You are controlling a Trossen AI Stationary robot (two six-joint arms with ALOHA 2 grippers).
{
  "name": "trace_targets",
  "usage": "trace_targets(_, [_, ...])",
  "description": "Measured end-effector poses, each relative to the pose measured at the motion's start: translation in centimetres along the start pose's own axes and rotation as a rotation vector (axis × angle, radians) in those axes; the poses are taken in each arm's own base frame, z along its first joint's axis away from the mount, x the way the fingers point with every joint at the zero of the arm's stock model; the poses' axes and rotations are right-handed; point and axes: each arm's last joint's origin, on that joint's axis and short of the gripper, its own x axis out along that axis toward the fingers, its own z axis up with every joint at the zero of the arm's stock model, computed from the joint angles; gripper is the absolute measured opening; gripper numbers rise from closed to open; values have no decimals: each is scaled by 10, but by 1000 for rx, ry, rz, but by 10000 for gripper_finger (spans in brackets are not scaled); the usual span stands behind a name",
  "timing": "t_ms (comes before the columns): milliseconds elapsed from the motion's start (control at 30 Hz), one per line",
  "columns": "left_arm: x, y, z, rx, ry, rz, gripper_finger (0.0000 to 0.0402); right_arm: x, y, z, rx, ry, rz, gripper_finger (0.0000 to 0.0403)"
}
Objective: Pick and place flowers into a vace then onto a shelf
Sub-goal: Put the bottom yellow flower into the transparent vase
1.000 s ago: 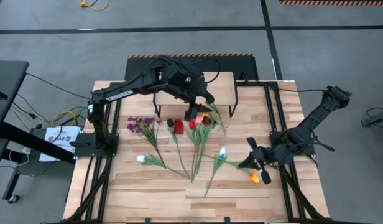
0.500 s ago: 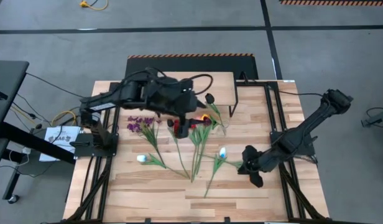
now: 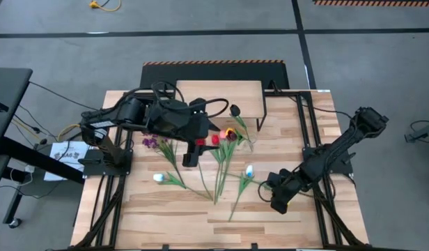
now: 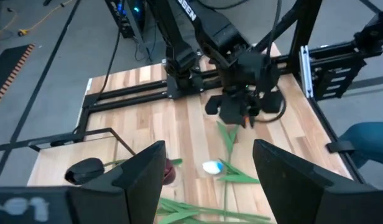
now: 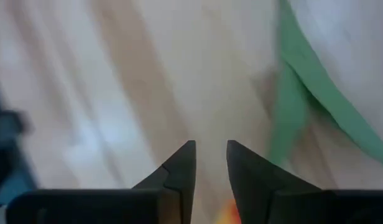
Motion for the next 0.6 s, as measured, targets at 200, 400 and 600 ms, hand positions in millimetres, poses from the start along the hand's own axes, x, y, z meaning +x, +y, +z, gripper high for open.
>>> trace_targets(200, [0, 0, 0, -15, -4, 3, 233, 12, -5, 0, 12, 85, -149, 82])
trace_targets(400, [0, -1, 0, -23, 3, -1, 233, 20, -7, 7, -25, 129, -167, 82])
trace_targets(600, [0, -1, -1, -33, 13, -2, 233, 6, 15, 18, -161, 61, -59, 82])
